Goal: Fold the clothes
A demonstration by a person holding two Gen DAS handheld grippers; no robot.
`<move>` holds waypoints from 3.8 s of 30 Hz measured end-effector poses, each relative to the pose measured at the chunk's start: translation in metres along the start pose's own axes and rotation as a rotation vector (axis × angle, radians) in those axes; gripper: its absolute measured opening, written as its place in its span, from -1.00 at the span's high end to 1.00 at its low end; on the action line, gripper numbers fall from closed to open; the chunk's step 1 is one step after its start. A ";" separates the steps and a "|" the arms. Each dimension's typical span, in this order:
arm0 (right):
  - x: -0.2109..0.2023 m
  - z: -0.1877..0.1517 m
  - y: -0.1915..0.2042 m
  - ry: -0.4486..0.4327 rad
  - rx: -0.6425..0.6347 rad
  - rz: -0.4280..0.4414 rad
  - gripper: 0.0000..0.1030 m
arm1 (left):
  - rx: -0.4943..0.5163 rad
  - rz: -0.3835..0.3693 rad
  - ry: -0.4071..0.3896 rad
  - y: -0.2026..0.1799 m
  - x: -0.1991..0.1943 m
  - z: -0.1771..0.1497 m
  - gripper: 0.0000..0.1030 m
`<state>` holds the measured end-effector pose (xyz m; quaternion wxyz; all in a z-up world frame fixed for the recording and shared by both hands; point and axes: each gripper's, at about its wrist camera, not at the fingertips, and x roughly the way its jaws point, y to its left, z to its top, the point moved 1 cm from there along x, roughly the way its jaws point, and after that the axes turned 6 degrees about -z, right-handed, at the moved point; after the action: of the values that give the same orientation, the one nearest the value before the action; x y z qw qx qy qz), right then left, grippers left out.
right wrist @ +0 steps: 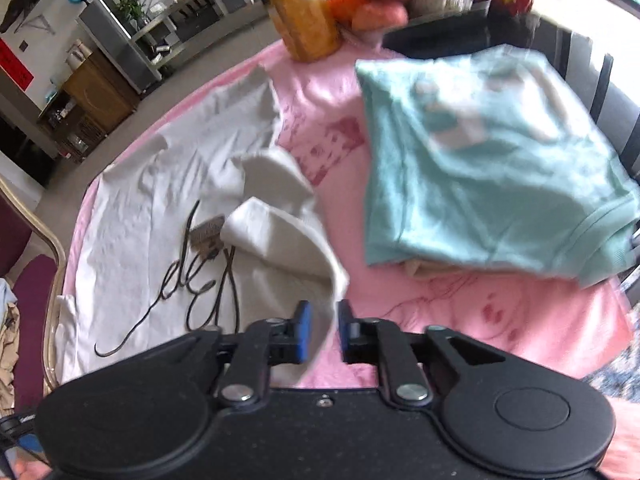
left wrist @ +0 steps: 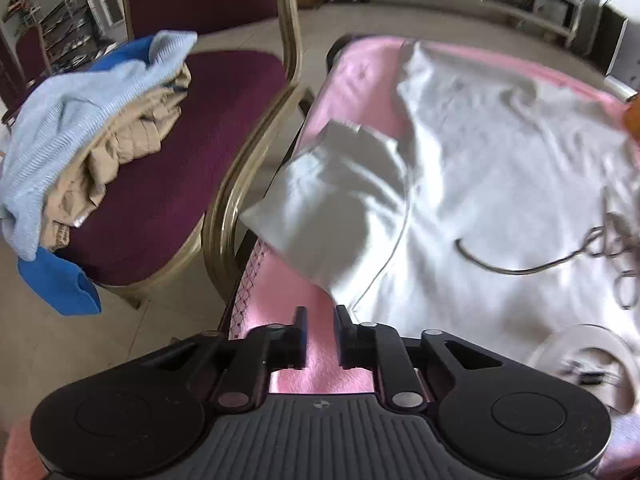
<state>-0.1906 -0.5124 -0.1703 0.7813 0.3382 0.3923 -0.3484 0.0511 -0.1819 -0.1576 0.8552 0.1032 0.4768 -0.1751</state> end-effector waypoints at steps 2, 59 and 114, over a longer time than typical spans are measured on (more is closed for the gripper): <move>-0.016 0.004 -0.001 -0.032 -0.011 0.020 0.41 | -0.003 -0.042 -0.035 0.002 -0.013 0.002 0.63; 0.045 0.051 0.055 -0.021 -0.289 0.095 0.34 | 0.159 -0.151 0.119 -0.049 0.059 0.023 0.04; 0.024 0.042 0.035 -0.305 -0.280 0.099 0.95 | 0.158 -0.210 -0.010 -0.051 0.043 0.018 -0.58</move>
<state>-0.1355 -0.5347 -0.1625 0.8871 0.1885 0.2972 -0.2986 0.0655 -0.2432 -0.1850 0.8236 0.1190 0.4656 -0.3013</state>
